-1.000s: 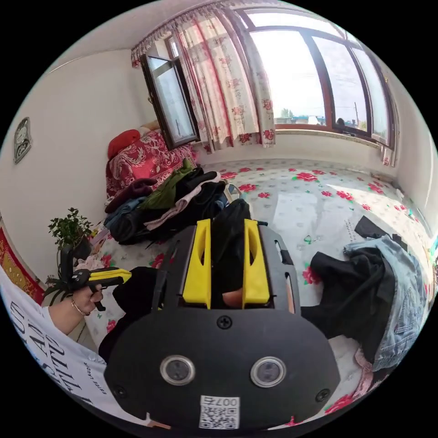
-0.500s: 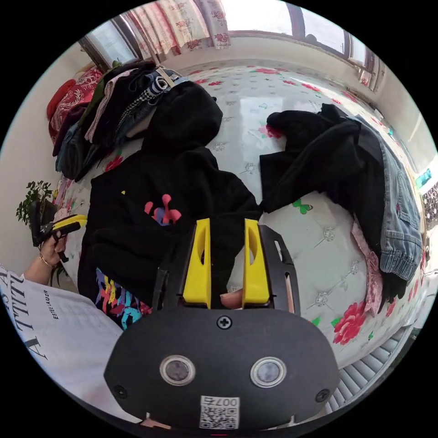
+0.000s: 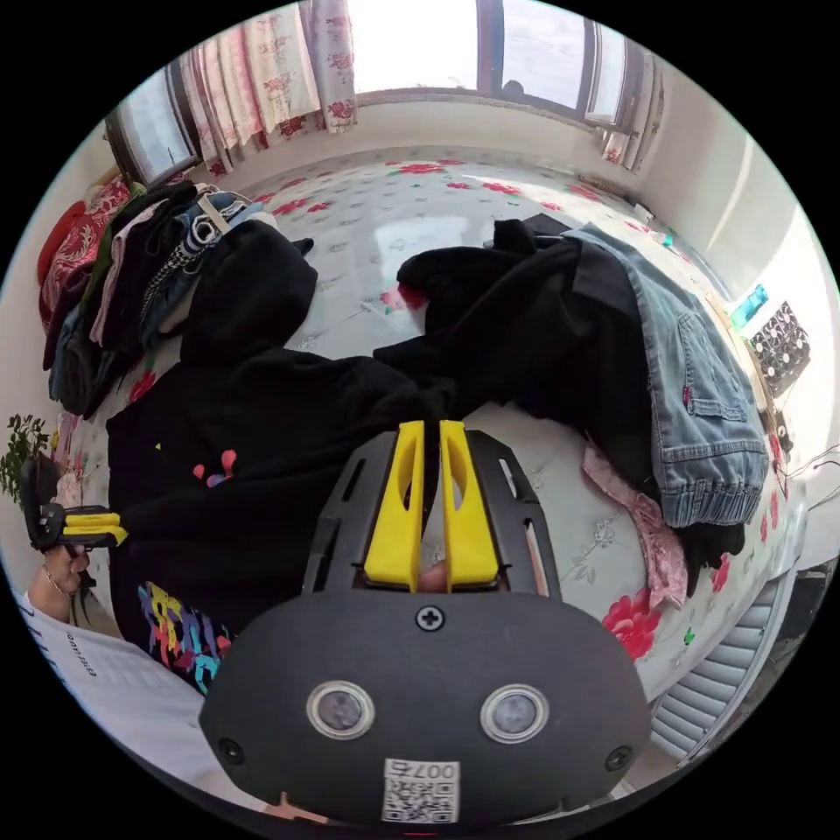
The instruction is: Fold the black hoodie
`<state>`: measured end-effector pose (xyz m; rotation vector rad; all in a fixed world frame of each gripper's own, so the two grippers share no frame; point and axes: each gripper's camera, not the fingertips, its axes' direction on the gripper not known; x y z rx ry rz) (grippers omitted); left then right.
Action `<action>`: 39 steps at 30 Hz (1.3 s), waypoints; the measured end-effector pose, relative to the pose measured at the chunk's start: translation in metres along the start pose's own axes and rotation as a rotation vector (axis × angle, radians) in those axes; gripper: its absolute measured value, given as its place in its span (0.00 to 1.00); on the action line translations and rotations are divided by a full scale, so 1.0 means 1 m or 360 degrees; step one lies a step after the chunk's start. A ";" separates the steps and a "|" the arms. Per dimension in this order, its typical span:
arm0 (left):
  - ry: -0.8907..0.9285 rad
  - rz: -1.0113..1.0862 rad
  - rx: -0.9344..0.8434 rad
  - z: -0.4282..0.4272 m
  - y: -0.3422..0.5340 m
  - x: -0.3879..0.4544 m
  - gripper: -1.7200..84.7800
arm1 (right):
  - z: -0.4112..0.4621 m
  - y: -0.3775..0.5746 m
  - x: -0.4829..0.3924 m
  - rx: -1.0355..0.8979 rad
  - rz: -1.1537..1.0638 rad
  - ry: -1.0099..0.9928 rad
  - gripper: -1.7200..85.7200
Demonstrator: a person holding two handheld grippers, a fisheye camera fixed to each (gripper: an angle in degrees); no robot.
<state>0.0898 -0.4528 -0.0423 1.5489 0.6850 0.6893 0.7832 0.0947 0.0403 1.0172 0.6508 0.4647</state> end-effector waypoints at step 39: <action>0.0046 -0.0272 -0.0044 -0.019 0.005 -0.077 0.07 | 0.011 0.042 -0.018 -0.0332 0.0101 -0.0234 0.09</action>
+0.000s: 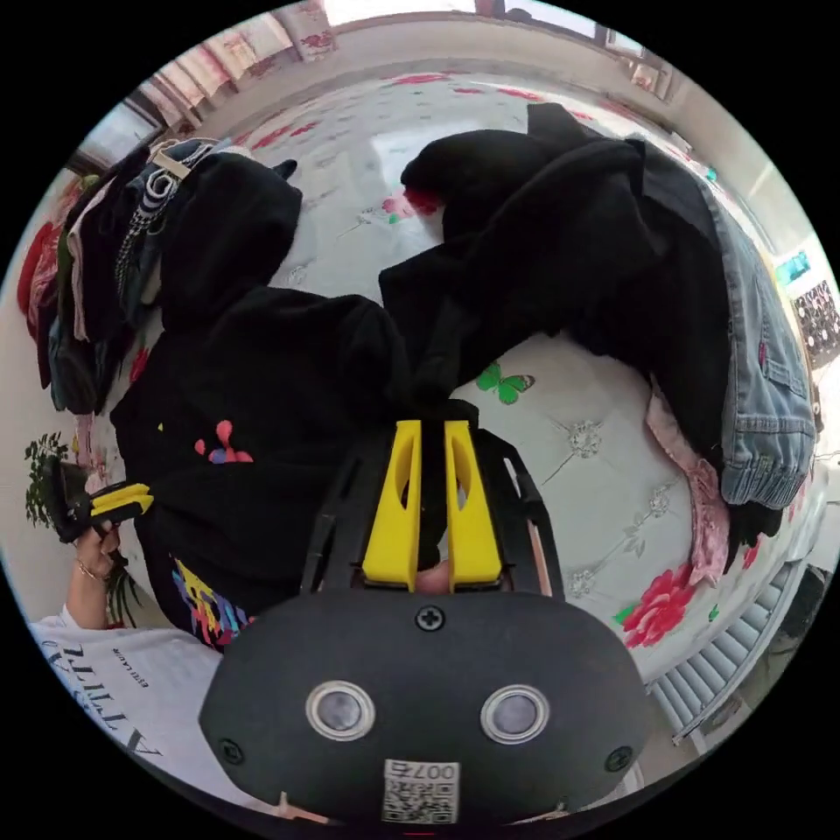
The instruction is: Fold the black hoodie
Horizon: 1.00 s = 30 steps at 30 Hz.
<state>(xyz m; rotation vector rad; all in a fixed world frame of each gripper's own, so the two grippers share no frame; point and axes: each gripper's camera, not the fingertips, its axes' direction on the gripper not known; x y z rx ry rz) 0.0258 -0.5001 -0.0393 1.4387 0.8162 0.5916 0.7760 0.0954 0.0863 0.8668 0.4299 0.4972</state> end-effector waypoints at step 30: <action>0.0063 -0.0292 0.0410 -0.085 0.141 0.039 0.08 | -0.168 0.134 -0.306 0.0527 -0.1892 -0.0725 0.03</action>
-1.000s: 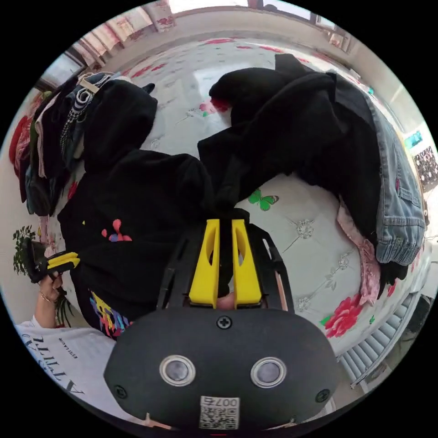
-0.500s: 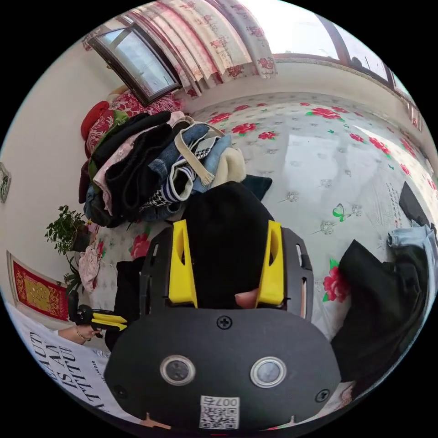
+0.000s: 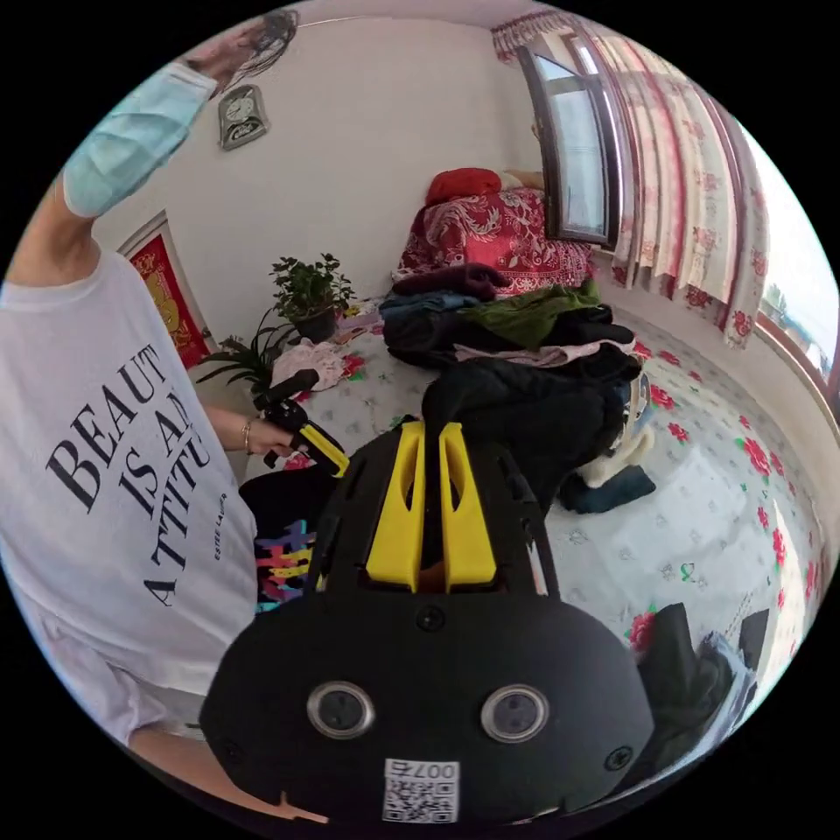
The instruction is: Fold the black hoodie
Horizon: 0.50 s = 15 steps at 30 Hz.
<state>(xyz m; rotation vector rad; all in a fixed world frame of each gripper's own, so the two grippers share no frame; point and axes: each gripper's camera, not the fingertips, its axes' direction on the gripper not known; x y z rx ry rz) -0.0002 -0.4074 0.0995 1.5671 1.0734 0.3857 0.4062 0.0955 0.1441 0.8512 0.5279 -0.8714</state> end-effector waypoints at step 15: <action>0.0144 0.0626 -0.0127 0.041 0.055 0.175 0.09 | 0.137 0.107 -0.121 -0.0451 0.0809 0.0051 0.06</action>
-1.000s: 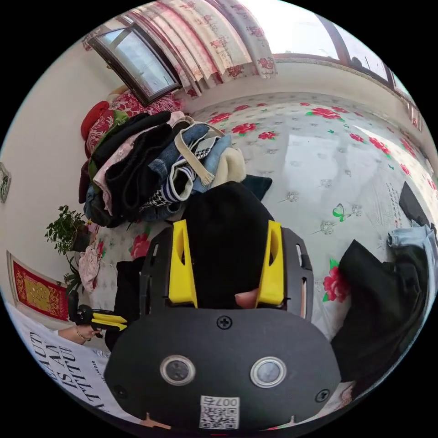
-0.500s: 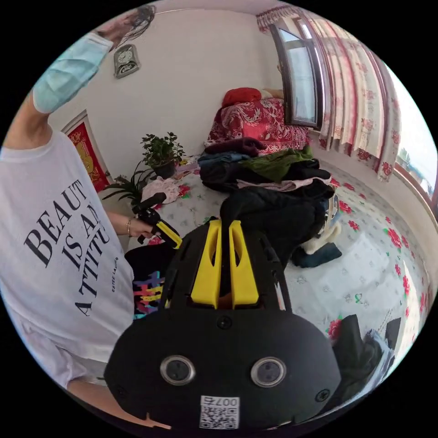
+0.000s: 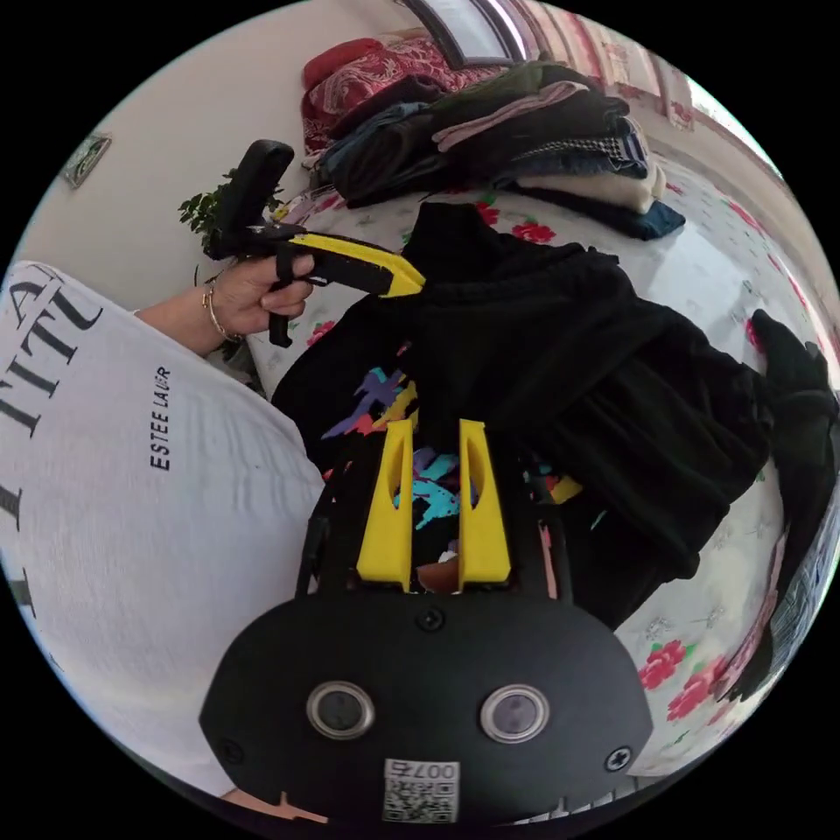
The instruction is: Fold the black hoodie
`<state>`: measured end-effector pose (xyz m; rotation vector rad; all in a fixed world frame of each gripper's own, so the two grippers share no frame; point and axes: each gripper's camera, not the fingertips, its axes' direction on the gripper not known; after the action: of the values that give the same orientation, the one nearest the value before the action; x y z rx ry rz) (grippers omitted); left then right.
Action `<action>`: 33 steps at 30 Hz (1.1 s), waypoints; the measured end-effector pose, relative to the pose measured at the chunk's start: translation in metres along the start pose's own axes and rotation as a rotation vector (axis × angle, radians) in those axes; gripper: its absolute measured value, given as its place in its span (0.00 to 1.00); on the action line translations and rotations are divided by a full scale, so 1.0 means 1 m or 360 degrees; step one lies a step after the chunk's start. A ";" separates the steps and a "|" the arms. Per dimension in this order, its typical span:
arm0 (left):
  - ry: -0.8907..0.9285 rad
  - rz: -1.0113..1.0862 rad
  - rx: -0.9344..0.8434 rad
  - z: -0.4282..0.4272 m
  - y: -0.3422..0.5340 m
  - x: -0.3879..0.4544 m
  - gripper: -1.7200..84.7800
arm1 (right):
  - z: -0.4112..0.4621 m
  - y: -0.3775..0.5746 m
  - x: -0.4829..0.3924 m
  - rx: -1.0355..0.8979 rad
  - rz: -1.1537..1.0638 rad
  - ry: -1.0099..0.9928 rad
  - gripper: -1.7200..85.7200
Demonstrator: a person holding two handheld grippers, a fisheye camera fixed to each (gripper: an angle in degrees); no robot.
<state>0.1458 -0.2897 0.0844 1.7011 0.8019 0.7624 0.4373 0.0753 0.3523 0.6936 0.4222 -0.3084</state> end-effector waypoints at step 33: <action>-0.0487 -0.0688 -0.0363 0.007 0.112 0.026 0.07 | -0.061 0.073 0.112 -0.0048 0.0828 0.0185 0.08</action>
<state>0.1820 -0.2966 0.1936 1.3337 0.7960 0.2752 0.5481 0.1552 0.2975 0.7675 0.3413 0.2301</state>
